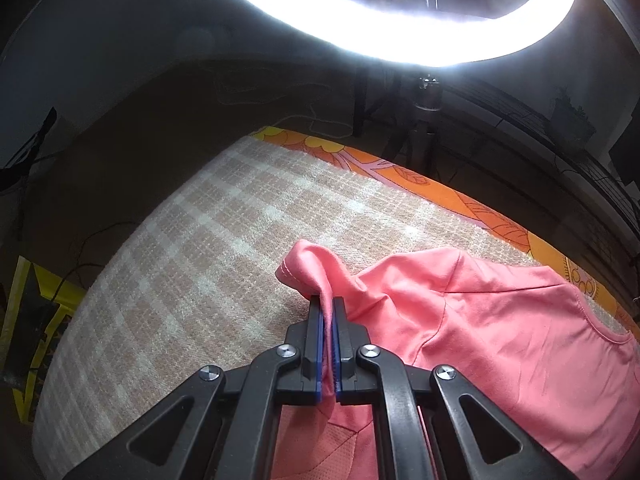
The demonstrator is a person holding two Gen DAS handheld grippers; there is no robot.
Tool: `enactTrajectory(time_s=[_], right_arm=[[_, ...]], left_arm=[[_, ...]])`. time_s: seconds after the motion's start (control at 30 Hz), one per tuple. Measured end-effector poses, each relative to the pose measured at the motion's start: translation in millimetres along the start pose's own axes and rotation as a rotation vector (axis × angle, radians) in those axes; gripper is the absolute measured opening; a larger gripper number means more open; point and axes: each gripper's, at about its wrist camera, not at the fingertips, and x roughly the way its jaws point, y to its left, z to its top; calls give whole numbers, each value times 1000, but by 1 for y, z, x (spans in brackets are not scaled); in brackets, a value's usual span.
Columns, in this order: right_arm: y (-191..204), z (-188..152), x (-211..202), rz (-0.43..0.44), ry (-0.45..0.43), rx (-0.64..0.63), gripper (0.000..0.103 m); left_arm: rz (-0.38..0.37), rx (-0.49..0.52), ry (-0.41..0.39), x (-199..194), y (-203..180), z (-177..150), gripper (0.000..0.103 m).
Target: Fold small clothes
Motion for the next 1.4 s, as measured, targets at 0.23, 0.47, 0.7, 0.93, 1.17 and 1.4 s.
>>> enactTrajectory(time_s=[0.23,0.47,0.7,0.93,1.17,1.4], right_arm=[[-11,1,-2,53,-11,25,0],[-56,-1,-40,156,-91,118,0],[-132,-33,-90,199,-180,194,0],[-221,-74,-93,128,-155,349,0],[-242,-84,-98,44,-110,374,41],[-267,-113,-168,18,-135,328,49]], left_arm=[[-67,37,-61,-12,-15,6,0],[-118,171,-97,-40,-66,9,0],[-194,351,-77,-50,-134,-1,0],[-259,427,49,-17,-189,-22,0],[-274,466,59,-12,-210,-23,0],[-319,508,97,-11,-222,-31,9]])
